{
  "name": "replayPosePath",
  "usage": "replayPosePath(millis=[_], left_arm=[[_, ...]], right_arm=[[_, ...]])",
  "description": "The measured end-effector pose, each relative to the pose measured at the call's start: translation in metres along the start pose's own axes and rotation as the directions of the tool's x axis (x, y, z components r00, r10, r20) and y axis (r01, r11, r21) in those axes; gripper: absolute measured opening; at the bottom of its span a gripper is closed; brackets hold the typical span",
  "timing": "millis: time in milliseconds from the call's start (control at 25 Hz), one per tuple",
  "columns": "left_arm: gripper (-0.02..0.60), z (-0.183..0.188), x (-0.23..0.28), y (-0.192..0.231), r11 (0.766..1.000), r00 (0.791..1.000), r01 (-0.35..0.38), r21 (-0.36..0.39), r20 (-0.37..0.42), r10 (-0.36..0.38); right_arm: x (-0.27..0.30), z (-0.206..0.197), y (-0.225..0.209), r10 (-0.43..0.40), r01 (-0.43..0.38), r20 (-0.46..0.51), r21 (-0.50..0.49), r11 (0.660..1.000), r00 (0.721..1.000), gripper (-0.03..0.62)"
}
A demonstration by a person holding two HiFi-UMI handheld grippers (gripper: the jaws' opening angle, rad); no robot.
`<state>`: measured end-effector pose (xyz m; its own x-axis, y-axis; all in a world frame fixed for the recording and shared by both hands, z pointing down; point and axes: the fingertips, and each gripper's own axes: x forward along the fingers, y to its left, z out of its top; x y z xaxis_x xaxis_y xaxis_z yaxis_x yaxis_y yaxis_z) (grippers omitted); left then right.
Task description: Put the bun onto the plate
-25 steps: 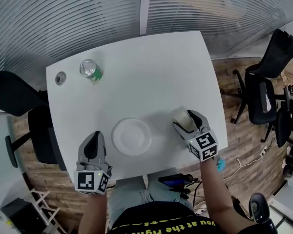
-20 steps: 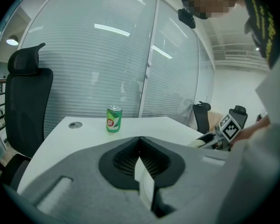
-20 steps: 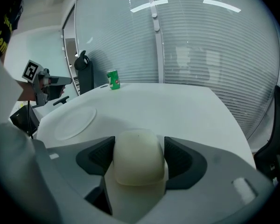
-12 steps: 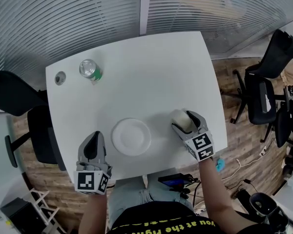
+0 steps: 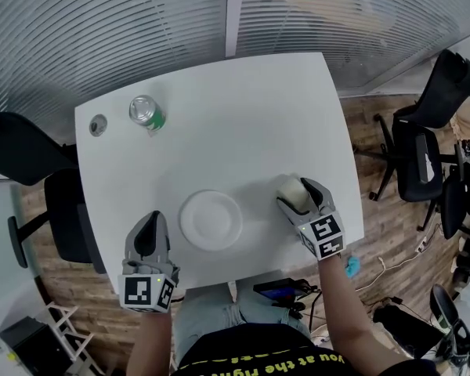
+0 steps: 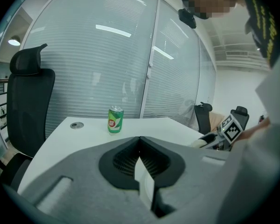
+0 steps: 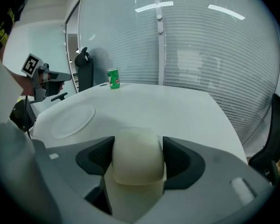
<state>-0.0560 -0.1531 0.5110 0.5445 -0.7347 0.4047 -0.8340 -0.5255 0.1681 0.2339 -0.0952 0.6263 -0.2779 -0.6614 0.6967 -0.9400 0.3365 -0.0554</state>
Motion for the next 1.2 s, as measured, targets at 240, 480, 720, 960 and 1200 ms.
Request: replayPosePath(millis=[240,480,720,960,1200], left_arm=[[0.000,0.002,-0.002,0.002,1.000,1.000,-0.007,-0.016,0.016,0.007],[0.000,0.010,-0.006,-0.001,1.000,0.999,-0.009,-0.021,0.037,0.009],[0.000,0.020,-0.010,-0.001,1.000,0.998,-0.016,-0.024,0.064,0.018],[0.000,0.029,-0.016,0.000,0.999,0.995,-0.026,-0.039,0.096,0.030],[0.000,0.042,-0.024,0.003,0.999,0.991,-0.032,-0.042,0.130,0.037]], right_arm=[[-0.007,0.007,-0.009,-0.018,0.017,0.020,0.020,1.000,1.000,0.331],[-0.016,0.013,-0.012,-0.027,0.027,0.027,0.017,1.000,0.999,0.331],[-0.029,0.024,-0.012,-0.029,0.028,0.042,0.013,1.000,0.999,0.332],[-0.042,0.039,-0.014,-0.031,0.031,0.066,-0.001,1.000,0.997,0.331],[-0.054,0.054,-0.009,-0.019,0.019,0.079,0.000,1.000,0.997,0.331]])
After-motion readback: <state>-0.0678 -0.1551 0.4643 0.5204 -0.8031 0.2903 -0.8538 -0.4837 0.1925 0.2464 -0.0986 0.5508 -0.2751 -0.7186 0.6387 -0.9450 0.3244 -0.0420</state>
